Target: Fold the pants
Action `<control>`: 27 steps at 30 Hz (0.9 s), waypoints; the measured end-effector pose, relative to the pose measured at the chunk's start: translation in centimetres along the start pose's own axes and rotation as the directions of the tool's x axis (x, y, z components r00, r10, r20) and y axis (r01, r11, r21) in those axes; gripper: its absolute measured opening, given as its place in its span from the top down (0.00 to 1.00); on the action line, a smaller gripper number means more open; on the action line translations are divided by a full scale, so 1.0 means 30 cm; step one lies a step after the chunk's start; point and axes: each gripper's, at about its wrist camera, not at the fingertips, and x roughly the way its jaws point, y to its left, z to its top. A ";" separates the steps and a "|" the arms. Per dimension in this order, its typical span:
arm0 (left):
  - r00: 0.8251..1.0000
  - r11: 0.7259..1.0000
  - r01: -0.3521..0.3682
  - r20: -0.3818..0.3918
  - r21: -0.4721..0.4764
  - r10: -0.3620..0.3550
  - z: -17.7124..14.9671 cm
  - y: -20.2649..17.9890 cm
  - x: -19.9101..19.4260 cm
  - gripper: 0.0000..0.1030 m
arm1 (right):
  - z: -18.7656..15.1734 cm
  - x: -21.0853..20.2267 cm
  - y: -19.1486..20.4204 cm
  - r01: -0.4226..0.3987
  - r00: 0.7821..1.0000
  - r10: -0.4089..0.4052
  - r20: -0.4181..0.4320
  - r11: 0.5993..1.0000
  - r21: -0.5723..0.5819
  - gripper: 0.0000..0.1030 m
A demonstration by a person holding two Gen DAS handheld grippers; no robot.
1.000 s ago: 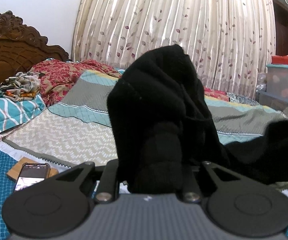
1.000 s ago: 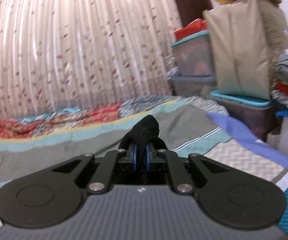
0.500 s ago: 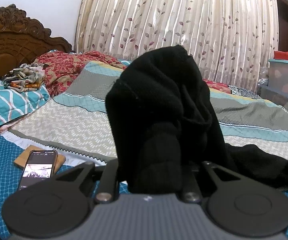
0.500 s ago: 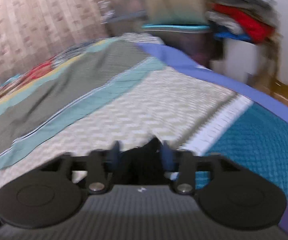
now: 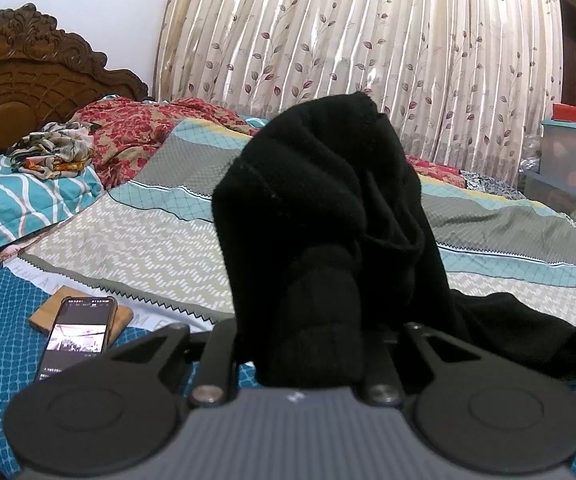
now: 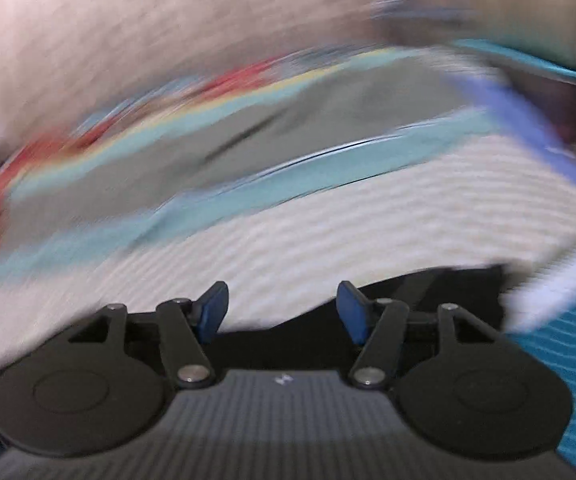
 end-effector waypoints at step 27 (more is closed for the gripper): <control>0.918 0.987 0.099 0.371 0.126 -0.139 0.408 -0.179 0.143 0.81 | 0.532 -0.095 0.072 0.234 0.863 -0.110 0.494 0.952 -0.198 0.93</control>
